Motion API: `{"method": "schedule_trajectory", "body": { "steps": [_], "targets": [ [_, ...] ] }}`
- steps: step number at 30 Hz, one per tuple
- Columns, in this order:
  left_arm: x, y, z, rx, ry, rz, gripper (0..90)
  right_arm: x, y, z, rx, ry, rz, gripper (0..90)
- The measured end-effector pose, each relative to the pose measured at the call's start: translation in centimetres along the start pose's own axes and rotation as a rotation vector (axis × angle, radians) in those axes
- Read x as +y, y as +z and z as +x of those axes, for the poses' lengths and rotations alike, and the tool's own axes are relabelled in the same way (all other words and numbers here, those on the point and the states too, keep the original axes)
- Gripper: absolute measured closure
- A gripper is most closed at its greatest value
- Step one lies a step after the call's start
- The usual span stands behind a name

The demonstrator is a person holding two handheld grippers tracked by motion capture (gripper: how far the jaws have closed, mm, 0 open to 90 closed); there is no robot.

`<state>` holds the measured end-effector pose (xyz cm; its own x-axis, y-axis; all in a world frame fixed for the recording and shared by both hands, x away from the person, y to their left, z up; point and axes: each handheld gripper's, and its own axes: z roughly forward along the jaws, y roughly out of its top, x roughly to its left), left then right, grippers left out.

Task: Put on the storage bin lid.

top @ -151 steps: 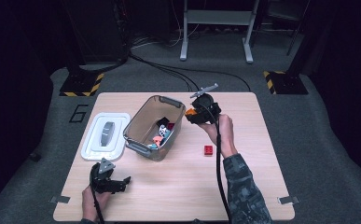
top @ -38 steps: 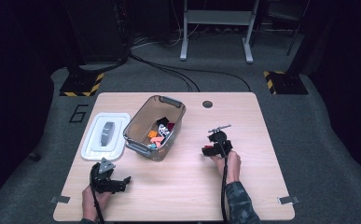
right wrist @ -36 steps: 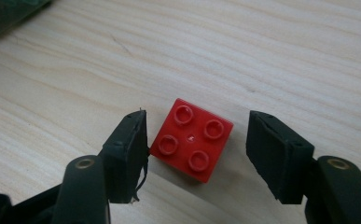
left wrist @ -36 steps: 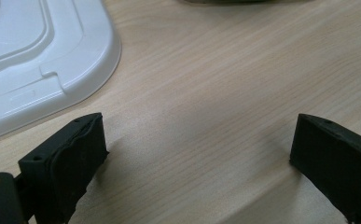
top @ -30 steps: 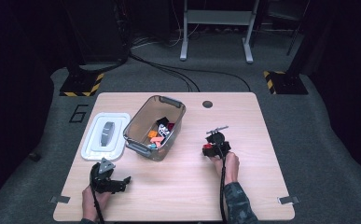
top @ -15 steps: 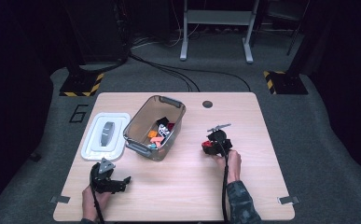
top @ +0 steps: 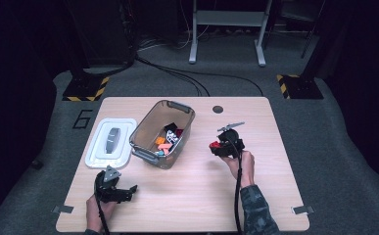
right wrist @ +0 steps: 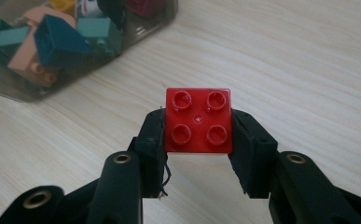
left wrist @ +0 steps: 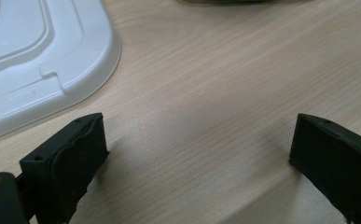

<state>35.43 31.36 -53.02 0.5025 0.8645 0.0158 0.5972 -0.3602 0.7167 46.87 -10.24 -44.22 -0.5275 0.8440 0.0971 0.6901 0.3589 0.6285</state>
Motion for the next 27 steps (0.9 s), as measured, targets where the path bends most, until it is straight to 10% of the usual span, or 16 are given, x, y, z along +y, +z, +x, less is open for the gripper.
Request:
{"method": "schedule_trajectory", "body": {
  "steps": [27],
  "targets": [
    [0.0,0.0,0.0,-0.012,-0.001,-0.003,4.2,6.3,-4.3,2.1,0.014,-0.106,-0.050,58.7]
  ]
}}
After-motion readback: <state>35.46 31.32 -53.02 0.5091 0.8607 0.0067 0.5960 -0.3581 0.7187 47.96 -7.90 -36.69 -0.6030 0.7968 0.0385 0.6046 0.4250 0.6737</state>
